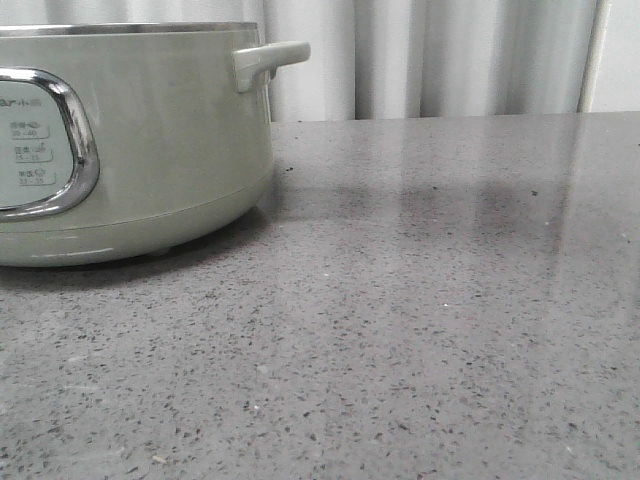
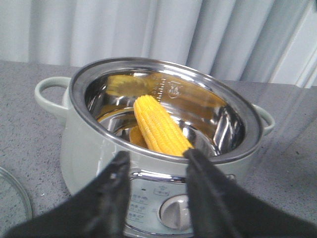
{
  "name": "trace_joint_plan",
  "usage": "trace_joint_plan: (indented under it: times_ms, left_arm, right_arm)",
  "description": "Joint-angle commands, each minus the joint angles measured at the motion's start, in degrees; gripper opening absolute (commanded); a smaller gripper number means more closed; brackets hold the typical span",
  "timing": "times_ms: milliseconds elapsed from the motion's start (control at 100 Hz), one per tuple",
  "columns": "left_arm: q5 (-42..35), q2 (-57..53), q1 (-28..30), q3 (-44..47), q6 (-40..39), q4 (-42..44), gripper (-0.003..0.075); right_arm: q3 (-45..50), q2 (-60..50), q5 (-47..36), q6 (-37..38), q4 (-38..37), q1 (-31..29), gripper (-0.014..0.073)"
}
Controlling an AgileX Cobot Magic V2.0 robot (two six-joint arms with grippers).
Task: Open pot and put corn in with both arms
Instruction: 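Carry the corn over the open pot and release it inside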
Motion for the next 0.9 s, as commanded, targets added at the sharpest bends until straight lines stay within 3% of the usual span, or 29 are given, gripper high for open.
trace_joint_plan:
  times_ms: [0, 40, 300, 500, 670, 890]
  left_arm:
    - [-2.74, -2.06, -0.55, -1.92, -0.18, -0.08, 0.0027]
    - [-2.62, -3.58, -0.55, -1.92, -0.18, 1.43, -0.002]
    - [-0.38, -15.12, -0.55, -1.69, -0.18, 16.74, -0.002]
    - [-0.82, -15.7, -0.55, 0.17, -0.18, 17.8, -0.002]
    - [-0.82, -15.7, -0.55, 2.62, -0.18, 17.69, -0.002]
    - [-0.82, -15.7, -0.55, 4.51, -0.18, 17.55, -0.002]
  right_arm:
    - [1.81, -8.53, -0.61, -3.02, -1.49, -0.01, -0.0024]
    - [5.09, -12.36, -1.38, -3.16, -2.29, -0.01, -0.007]
    - [33.13, -40.36, -13.16, -3.16, -9.75, -0.01, -0.0055]
    - [51.17, -60.16, -18.84, -3.16, -12.84, -0.01, -0.0055]
    - [58.61, -72.15, -20.13, -3.16, -17.87, -0.01, -0.0055]
    - [60.44, -75.37, -20.02, -3.16, -18.01, -0.01, -0.0055]
